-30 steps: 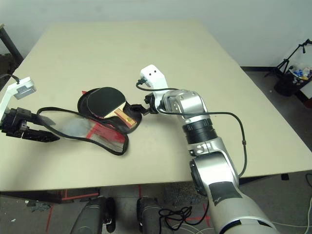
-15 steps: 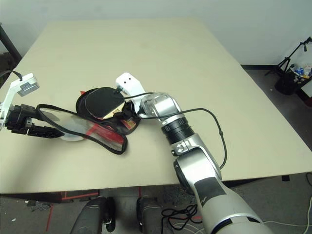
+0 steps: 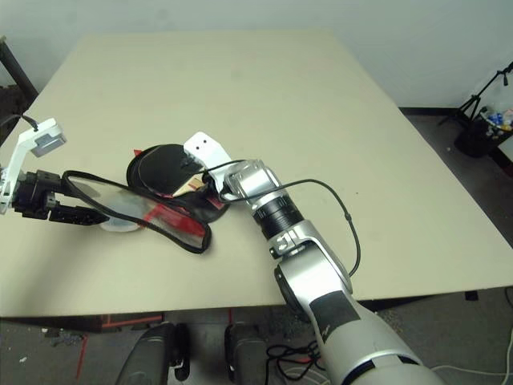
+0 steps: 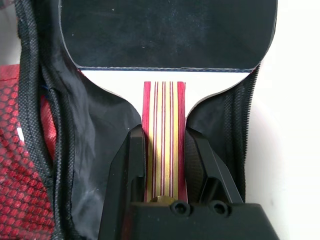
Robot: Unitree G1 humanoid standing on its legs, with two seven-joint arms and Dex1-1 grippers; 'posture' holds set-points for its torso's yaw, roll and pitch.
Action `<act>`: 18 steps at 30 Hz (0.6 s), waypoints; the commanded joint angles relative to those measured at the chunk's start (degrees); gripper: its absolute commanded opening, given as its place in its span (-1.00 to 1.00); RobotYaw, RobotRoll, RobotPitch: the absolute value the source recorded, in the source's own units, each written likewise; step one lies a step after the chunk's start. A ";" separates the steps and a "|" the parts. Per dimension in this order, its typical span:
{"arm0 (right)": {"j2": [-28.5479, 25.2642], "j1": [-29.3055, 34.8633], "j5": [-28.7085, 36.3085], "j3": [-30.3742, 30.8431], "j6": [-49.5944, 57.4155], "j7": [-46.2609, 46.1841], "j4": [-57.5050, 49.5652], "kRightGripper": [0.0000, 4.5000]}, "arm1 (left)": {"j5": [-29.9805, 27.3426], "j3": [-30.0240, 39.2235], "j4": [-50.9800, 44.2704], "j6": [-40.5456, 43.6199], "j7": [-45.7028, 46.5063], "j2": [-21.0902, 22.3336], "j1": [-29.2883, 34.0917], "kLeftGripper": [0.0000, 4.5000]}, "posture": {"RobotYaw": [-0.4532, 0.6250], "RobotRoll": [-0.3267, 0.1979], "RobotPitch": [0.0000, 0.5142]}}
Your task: Store the ping-pong paddle in its case and zip it.
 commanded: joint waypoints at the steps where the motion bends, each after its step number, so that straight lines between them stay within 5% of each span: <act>1: 0.50 -0.86 0.41 -0.64 0.85 0.30 -3.62 -0.51 | -0.41 -0.26 0.00 -0.47 0.31 -0.45 -0.32 1.00 | 0.08 0.25 -0.46; 18: 1.72 0.87 0.41 -0.63 2.16 0.13 -2.91 -0.51 | 0.49 -0.69 2.40 -2.00 1.15 -2.10 -1.91 1.00 | 0.06 0.25 -0.45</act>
